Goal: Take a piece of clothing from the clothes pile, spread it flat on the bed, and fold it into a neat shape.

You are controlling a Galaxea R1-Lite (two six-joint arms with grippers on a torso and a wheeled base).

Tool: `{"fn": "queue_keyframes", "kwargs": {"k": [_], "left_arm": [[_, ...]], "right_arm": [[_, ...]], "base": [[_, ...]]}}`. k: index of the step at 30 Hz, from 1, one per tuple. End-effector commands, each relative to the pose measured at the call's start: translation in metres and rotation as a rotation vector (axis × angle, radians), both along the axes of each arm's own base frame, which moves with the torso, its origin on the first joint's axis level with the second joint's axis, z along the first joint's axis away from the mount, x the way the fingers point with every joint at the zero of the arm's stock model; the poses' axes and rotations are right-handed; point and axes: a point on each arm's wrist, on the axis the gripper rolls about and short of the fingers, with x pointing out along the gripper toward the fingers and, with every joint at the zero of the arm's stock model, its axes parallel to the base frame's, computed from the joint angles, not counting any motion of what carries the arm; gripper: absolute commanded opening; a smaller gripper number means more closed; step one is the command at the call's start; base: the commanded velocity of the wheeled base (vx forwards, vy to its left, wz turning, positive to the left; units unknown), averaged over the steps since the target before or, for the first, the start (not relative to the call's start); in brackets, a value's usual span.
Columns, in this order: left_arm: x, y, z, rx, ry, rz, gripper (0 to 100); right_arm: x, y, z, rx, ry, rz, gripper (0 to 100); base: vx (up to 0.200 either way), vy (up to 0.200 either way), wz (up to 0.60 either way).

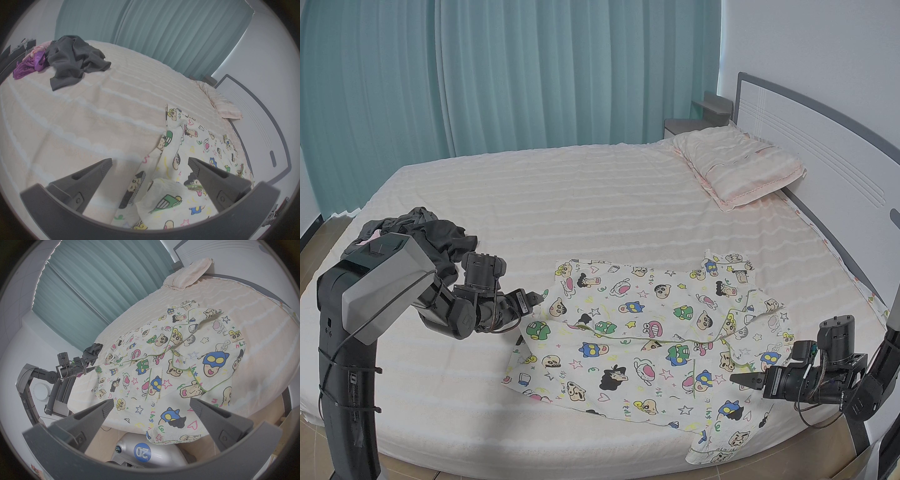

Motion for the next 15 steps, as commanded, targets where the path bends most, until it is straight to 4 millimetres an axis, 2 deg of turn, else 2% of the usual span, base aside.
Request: {"fn": "queue_keyframes", "kwargs": {"k": [1, 2, 3, 4, 7, 10, 11, 13, 15], "left_arm": [[-0.009, 0.009, 0.006, -0.011, 0.033, -0.002, 100], [-0.02, 0.014, 0.013, -0.035, 0.044, -0.025, 100], [-0.022, 0.014, 0.014, -0.038, 0.046, -0.032, 100], [-0.036, 0.02, 0.024, -0.072, 0.061, -0.067, 100], [-0.061, 0.026, 0.036, -0.134, 0.089, -0.137, 100], [-0.084, 0.03, 0.042, -0.173, 0.11, -0.206, 100], [-0.084, 0.03, 0.042, -0.173, 0.11, -0.206, 100], [-0.099, 0.034, 0.034, -0.124, 0.107, -0.312, 100], [-0.104, 0.035, 0.027, -0.066, 0.106, -0.367, 100]], "right_arm": [[0.0, 0.0, 0.0, -0.003, 0.002, -0.002, 100], [-0.001, -0.001, 0.0, -0.005, 0.001, -0.004, 100], [-0.001, -0.001, 0.0, -0.005, 0.001, -0.004, 100], [-0.002, -0.001, 0.0, -0.006, 0.0, -0.005, 100], [-0.003, -0.002, 0.001, -0.011, -0.003, -0.003, 100], [-0.003, -0.002, -0.001, -0.018, -0.001, 0.003, 100], [-0.003, -0.002, -0.001, -0.018, -0.001, 0.003, 100], [-0.004, -0.002, -0.001, -0.022, 0.002, 0.009, 100], [-0.005, -0.001, -0.001, -0.022, 0.0, 0.01, 100]], "base": [[0.0, 0.0, 0.0], [0.0, 0.0, 0.0], [0.0, 0.0, 0.0], [0.0, 0.0, 0.0], [0.0, 0.0, 0.0], [0.0, 0.0, 0.0], [0.0, 0.0, 0.0], [0.0, 0.0, 0.0], [0.0, 0.0, 0.0]]}}
